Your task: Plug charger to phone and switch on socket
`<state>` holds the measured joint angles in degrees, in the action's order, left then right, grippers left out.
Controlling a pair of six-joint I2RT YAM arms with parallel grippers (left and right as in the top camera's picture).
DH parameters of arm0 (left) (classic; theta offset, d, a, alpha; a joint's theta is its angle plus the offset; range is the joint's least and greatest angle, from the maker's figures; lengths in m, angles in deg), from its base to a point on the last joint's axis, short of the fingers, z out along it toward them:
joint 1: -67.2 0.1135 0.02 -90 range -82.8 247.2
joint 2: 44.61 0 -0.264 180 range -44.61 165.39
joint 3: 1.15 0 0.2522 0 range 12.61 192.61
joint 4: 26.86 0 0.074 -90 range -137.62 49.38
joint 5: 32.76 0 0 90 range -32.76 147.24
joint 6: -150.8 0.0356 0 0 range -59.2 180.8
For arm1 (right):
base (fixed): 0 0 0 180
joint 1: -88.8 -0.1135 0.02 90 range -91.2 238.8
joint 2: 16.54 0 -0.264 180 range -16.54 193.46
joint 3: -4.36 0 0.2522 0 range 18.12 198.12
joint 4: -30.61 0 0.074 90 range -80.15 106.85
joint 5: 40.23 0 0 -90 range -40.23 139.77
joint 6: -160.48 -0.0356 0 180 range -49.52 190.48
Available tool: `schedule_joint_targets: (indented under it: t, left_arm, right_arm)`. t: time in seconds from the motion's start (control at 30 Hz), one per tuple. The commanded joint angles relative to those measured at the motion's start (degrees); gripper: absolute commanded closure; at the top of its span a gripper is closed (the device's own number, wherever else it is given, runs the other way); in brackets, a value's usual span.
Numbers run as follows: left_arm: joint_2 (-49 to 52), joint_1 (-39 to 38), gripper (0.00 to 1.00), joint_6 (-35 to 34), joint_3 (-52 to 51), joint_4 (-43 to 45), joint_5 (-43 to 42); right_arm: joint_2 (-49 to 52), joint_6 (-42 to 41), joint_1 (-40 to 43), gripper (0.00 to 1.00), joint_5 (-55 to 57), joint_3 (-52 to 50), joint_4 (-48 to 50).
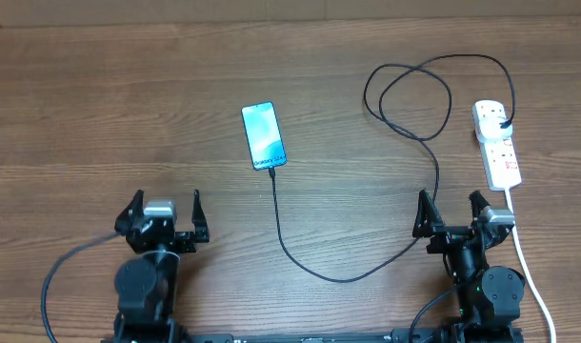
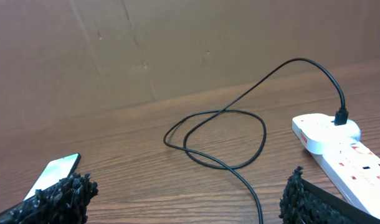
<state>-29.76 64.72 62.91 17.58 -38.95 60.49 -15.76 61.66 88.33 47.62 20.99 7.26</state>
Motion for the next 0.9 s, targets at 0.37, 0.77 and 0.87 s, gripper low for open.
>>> schedule_joint_targets:
  t: [0.37,0.77,0.87]
  left_arm:
    - [-14.7,0.3,0.00,0.5,-4.7,-6.0,-2.3]
    - [-14.6,0.3,0.00,0.5,-4.7,-6.1,-2.3]
    - [-14.6,0.3,0.01,0.5,-4.7,-6.1,-2.3]
  right_arm:
    - [-0.6,-0.1,-0.3,0.00,-0.1,-0.3,0.3]
    - [-0.6,-0.1,-0.3,0.00,-0.1,-0.3,0.3]
    - [-0.6,-0.1,-0.3,0.00,-0.1,-0.3,0.3]
